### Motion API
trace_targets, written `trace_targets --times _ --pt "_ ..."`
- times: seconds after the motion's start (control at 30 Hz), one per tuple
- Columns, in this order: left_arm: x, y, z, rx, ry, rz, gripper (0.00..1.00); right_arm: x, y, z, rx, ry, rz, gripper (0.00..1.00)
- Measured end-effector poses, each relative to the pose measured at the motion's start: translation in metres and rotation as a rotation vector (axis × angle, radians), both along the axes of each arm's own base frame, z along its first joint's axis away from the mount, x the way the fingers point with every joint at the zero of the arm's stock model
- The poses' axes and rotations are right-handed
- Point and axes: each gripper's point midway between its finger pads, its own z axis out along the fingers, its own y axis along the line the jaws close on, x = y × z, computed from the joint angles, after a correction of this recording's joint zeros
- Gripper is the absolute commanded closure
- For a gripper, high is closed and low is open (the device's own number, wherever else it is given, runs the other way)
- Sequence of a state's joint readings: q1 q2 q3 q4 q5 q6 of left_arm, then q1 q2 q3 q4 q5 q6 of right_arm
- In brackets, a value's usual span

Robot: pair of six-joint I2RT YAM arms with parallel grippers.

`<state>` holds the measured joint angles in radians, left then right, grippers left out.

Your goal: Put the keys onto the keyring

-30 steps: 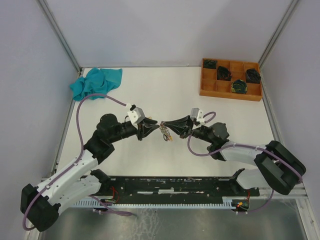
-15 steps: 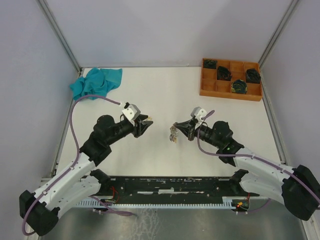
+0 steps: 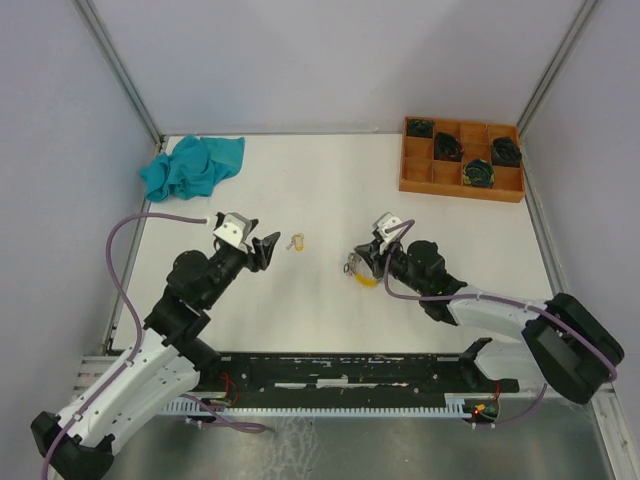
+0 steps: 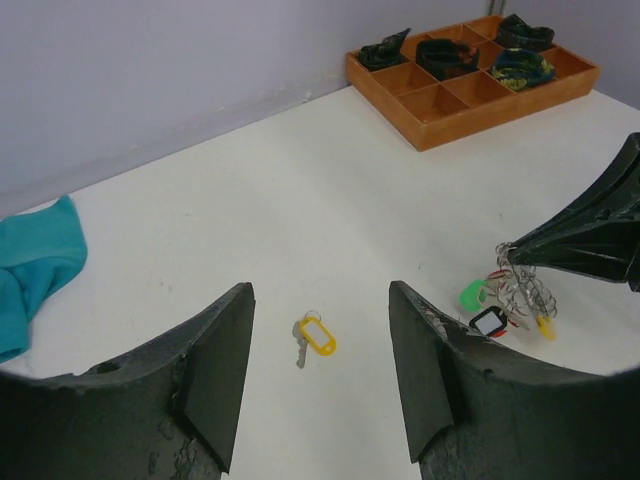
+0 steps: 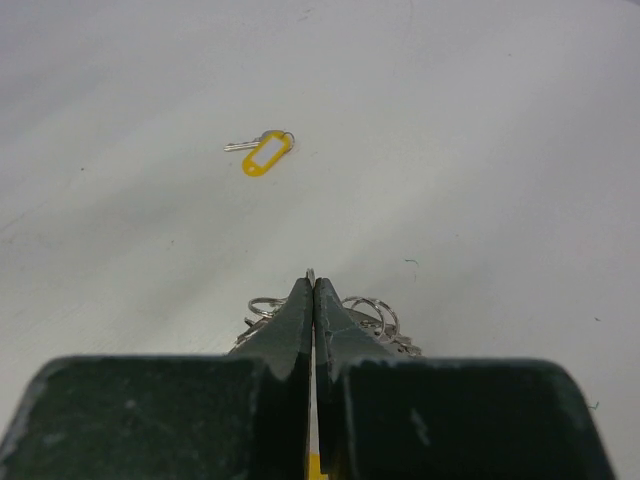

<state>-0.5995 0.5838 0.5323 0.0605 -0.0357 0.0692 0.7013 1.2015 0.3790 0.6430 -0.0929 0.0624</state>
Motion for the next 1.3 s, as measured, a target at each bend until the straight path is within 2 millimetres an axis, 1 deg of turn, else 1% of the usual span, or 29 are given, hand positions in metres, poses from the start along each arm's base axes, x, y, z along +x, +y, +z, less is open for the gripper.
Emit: trace_targets --times 0.1,0.17,0.23,0.33,0.37,0.43,0.5,0.67,0.73,0.8,0.9,1.0,1.03,1.07,1.17,1.23,1.27,1.3 --pt "-0.001 0.009 0.004 -0.011 -0.022 0.04 0.32 0.01 0.007 -0.007 0.004 -0.004 -0.003 0.99" --pt "-0.001 0.013 0.007 -0.017 -0.034 0.057 0.28 0.018 0.011 -0.004 0.024 -0.025 -0.008 0.99" --pt "-0.002 0.017 0.01 -0.024 -0.042 0.072 0.27 0.026 0.014 0.002 0.053 -0.05 -0.018 0.99" --pt "-0.002 0.021 0.013 -0.031 -0.051 0.091 0.26 0.036 0.011 0.008 0.081 -0.073 -0.051 1.0" --pt "-0.001 0.022 0.013 -0.032 -0.052 0.096 0.26 0.041 0.009 0.008 0.087 -0.08 -0.078 0.99" --pt "-0.001 0.022 0.013 -0.032 -0.052 0.097 0.26 0.045 0.005 0.006 0.097 -0.084 -0.106 0.99" --pt "-0.001 0.022 0.013 -0.032 -0.052 0.098 0.25 0.046 -0.001 -0.004 0.101 -0.069 -0.14 0.99" --pt "-0.001 0.023 0.013 -0.033 -0.052 0.105 0.23 0.038 -0.027 -0.056 0.061 0.066 -0.264 0.97" --pt "-0.001 0.024 0.013 -0.034 -0.053 0.111 0.17 0.034 -0.037 -0.069 0.05 0.105 -0.31 0.95" --pt "-0.001 0.026 0.014 -0.036 -0.056 0.118 0.07 0.032 -0.046 -0.077 0.044 0.127 -0.352 0.91" --pt "-0.001 0.029 0.014 -0.04 -0.059 0.13 0.0 0.032 -0.056 -0.085 0.027 0.152 -0.407 0.76" --pt "0.0 0.033 0.014 -0.043 -0.061 0.152 0.01 0.033 -0.063 -0.086 0.024 0.163 -0.452 0.57" --pt "0.0 0.034 0.014 -0.044 -0.062 0.158 0.01 0.033 -0.065 -0.086 0.025 0.164 -0.464 0.48" --pt "0.0 0.037 0.014 -0.047 -0.064 0.173 0.01 0.032 -0.067 -0.085 0.021 0.166 -0.473 0.41" --pt "0.001 0.045 0.016 -0.064 -0.07 0.215 0.01 0.03 -0.073 -0.076 0.026 0.167 -0.493 0.17" --pt "0.001 0.051 0.02 -0.086 -0.075 0.248 0.01 0.025 -0.078 -0.061 0.032 0.159 -0.498 0.02" --pt "0.0 0.054 0.021 -0.095 -0.078 0.262 0.01 0.023 -0.08 -0.054 0.033 0.156 -0.501 0.0" --pt "0.0 0.058 0.023 -0.105 -0.08 0.279 0.01 0.021 -0.083 -0.043 0.034 0.147 -0.506 0.0"
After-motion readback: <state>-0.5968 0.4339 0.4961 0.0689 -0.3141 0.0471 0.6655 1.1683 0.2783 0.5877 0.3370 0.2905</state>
